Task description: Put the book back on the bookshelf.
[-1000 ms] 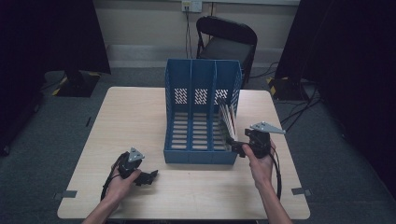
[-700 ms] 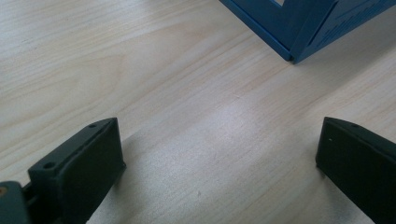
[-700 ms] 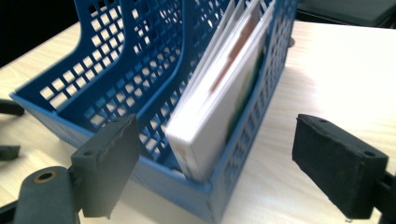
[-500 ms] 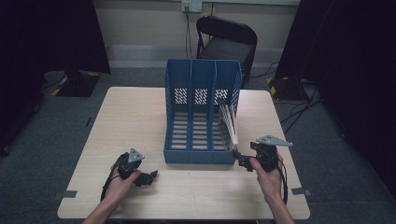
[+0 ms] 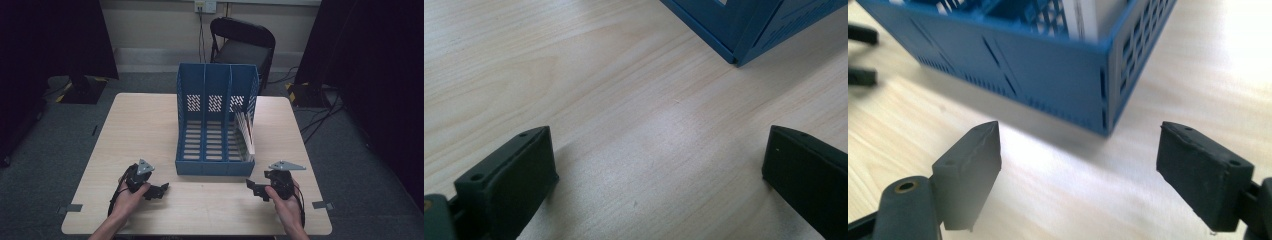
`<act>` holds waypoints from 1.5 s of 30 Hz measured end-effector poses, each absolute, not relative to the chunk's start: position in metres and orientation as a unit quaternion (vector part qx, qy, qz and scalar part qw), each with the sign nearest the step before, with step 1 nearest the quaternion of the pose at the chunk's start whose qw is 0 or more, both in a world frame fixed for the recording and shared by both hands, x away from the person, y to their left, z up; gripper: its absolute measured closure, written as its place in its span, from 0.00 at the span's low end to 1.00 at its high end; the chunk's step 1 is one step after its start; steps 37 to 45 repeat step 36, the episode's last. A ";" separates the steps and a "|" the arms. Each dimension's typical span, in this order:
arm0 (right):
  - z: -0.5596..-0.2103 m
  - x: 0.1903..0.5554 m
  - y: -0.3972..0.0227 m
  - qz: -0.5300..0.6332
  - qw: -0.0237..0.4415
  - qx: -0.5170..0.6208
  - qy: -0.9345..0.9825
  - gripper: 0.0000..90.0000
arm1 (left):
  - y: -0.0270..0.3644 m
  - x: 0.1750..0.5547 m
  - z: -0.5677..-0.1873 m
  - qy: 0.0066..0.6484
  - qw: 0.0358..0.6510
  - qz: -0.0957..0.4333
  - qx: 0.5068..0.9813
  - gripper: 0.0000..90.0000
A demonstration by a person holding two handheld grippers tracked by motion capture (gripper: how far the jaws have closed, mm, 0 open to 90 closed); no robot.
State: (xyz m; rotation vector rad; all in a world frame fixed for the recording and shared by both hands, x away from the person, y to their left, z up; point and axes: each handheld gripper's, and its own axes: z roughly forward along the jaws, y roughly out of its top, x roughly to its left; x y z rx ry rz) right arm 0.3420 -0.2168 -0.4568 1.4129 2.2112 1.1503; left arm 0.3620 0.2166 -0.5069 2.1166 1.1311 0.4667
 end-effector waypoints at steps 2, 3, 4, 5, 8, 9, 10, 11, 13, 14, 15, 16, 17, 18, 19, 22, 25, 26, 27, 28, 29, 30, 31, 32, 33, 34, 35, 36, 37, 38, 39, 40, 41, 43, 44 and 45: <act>-0.466 0.339 -0.218 0.393 0.120 0.494 0.766 0.19 | 0.216 0.361 -0.507 0.432 0.340 0.179 0.816 0.00; -0.470 0.338 -0.219 0.389 0.115 0.496 0.768 0.19 | 0.216 0.361 -0.507 0.431 0.341 0.179 0.816 0.00; -0.473 0.338 -0.219 0.378 0.118 0.498 0.771 0.19 | 0.215 0.361 -0.507 0.431 0.341 0.179 0.816 0.00; -0.475 0.339 -0.219 0.372 0.117 0.498 0.775 0.19 | 0.214 0.361 -0.507 0.433 0.343 0.178 0.815 0.00; -0.481 0.341 -0.216 0.361 0.115 0.503 0.777 0.19 | 0.212 0.360 -0.507 0.432 0.341 0.178 0.816 0.00; -0.483 0.341 -0.213 0.355 0.114 0.498 0.783 0.19 | 0.212 0.360 -0.507 0.431 0.342 0.177 0.816 0.00; -0.485 0.341 -0.211 0.347 0.114 0.496 0.787 0.19 | 0.211 0.360 -0.507 0.432 0.342 0.178 0.816 0.00; -0.487 0.341 -0.208 0.342 0.115 0.497 0.789 0.19 | 0.210 0.360 -0.507 0.433 0.342 0.176 0.815 0.00; -0.491 0.341 -0.203 0.335 0.113 0.490 0.797 0.15 | 0.208 0.359 -0.507 0.429 0.341 0.177 0.818 0.00; -0.492 0.339 -0.200 0.333 0.122 0.485 0.799 0.15 | 0.208 0.359 -0.507 0.429 0.341 0.176 0.818 0.00; -0.493 0.339 -0.198 0.329 0.127 0.483 0.802 0.15 | 0.208 0.359 -0.507 0.428 0.342 0.176 0.818 0.00; -0.494 0.338 -0.196 0.328 0.135 0.477 0.804 0.15 | 0.207 0.359 -0.507 0.429 0.342 0.177 0.817 0.00; -0.496 0.338 -0.194 0.329 0.145 0.469 0.807 0.15 | 0.207 0.359 -0.507 0.429 0.342 0.177 0.817 0.00; -0.498 0.337 -0.193 0.331 0.159 0.461 0.808 0.15 | 0.207 0.359 -0.507 0.429 0.342 0.177 0.817 0.00; -0.500 0.336 -0.192 0.332 0.170 0.458 0.807 0.15 | 0.207 0.359 -0.507 0.429 0.343 0.177 0.817 0.00; -0.501 0.335 -0.189 0.327 0.182 0.450 0.811 0.13 | 0.207 0.360 -0.507 0.429 0.343 0.177 0.817 0.00; -0.502 0.335 -0.189 0.328 0.183 0.450 0.810 0.13 | 0.207 0.360 -0.507 0.430 0.343 0.176 0.816 0.00; -0.502 0.335 -0.189 0.331 0.185 0.449 0.809 0.12 | 0.207 0.360 -0.507 0.429 0.343 0.176 0.817 0.00; -0.503 0.335 -0.188 0.333 0.186 0.449 0.808 0.12 | 0.207 0.361 -0.507 0.428 0.342 0.175 0.818 0.00; -0.504 0.334 -0.188 0.337 0.190 0.449 0.805 0.11 | 0.207 0.361 -0.507 0.428 0.341 0.176 0.818 0.00; -0.506 0.334 -0.188 0.343 0.194 0.449 0.802 0.11 | 0.207 0.361 -0.507 0.428 0.342 0.177 0.818 0.00; -0.506 0.333 -0.188 0.347 0.195 0.448 0.801 0.11 | 0.207 0.361 -0.507 0.428 0.342 0.177 0.818 0.00; -0.506 0.333 -0.188 0.347 0.195 0.448 0.801 0.11 | 0.207 0.362 -0.507 0.428 0.342 0.177 0.818 0.00; -0.506 0.333 -0.188 0.347 0.195 0.448 0.800 0.11 | 0.207 0.362 -0.507 0.429 0.343 0.177 0.817 0.00; -0.506 0.333 -0.188 0.347 0.196 0.448 0.800 0.11 | 0.207 0.362 -0.507 0.428 0.342 0.176 0.818 0.00; -0.506 0.333 -0.187 0.346 0.196 0.449 0.800 0.11 | 0.207 0.362 -0.507 0.429 0.343 0.176 0.817 0.00; -0.506 0.333 -0.187 0.347 0.196 0.449 0.800 0.11 | 0.207 0.362 -0.507 0.429 0.343 0.177 0.817 0.00; -0.506 0.333 -0.188 0.347 0.196 0.449 0.800 0.11 | 0.207 0.362 -0.507 0.429 0.342 0.177 0.817 0.00; -0.506 0.333 -0.188 0.347 0.196 0.449 0.800 0.11 | 0.207 0.362 -0.507 0.429 0.342 0.177 0.817 0.00; -0.506 0.333 -0.188 0.347 0.196 0.449 0.800 0.11 | 0.207 0.362 -0.507 0.429 0.342 0.177 0.817 0.00; -0.506 0.333 -0.188 0.347 0.196 0.449 0.800 0.11 | 0.207 0.362 -0.507 0.429 0.342 0.177 0.817 0.00; -0.506 0.333 -0.188 0.347 0.196 0.449 0.800 0.11 | 0.207 0.362 -0.507 0.429 0.342 0.177 0.817 0.00; -0.506 0.333 -0.188 0.347 0.196 0.449 0.800 0.11 | 0.207 0.362 -0.507 0.429 0.342 0.177 0.817 0.00; -0.506 0.333 -0.188 0.347 0.196 0.449 0.800 0.11 | 0.207 0.362 -0.507 0.429 0.342 0.177 0.817 0.00; -0.506 0.333 -0.188 0.347 0.196 0.449 0.800 0.11 | 0.207 0.362 -0.507 0.429 0.342 0.177 0.817 0.00; -0.506 0.333 -0.188 0.347 0.196 0.449 0.800 0.11 | 0.207 0.362 -0.507 0.429 0.342 0.177 0.817 0.00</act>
